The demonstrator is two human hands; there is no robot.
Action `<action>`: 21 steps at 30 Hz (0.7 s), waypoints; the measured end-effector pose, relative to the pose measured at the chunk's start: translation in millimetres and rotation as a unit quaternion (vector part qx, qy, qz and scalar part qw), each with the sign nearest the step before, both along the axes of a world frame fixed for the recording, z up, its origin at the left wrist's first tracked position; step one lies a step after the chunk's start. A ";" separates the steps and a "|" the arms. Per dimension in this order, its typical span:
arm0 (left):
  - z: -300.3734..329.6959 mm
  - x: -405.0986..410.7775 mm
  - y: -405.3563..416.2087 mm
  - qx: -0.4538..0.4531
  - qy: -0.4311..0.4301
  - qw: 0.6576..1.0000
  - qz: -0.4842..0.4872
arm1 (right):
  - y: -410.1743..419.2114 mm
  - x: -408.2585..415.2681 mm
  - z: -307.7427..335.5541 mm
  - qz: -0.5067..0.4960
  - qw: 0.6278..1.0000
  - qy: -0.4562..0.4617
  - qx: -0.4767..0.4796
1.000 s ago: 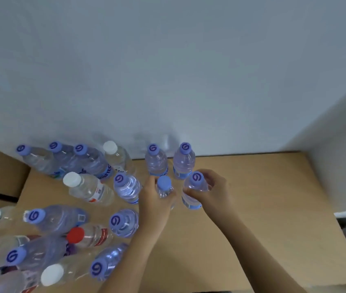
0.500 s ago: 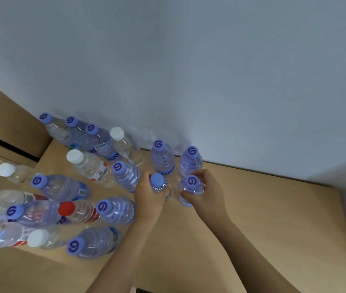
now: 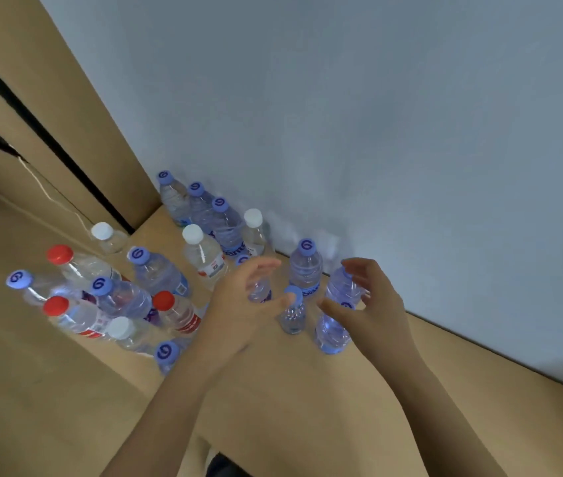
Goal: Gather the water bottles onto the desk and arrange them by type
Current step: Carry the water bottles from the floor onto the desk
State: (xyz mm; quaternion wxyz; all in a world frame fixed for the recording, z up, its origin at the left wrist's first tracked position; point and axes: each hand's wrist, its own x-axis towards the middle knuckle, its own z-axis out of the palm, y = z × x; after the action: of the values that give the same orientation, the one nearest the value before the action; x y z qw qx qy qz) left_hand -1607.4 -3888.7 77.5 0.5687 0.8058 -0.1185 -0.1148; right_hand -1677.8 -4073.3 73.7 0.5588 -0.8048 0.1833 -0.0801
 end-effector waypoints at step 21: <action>53.5 -65.8 409.3 -0.080 -0.028 0.955 0.285 | 419.8 63.4 61.6 0.326 0.940 -0.072 0.075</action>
State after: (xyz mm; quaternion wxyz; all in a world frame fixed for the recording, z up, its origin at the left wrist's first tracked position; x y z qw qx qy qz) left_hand -1673.2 -3479.5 131.0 0.6368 0.7609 0.0914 0.0846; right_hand -1614.3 -3653.5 135.3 0.6247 -0.7684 -0.1245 0.0627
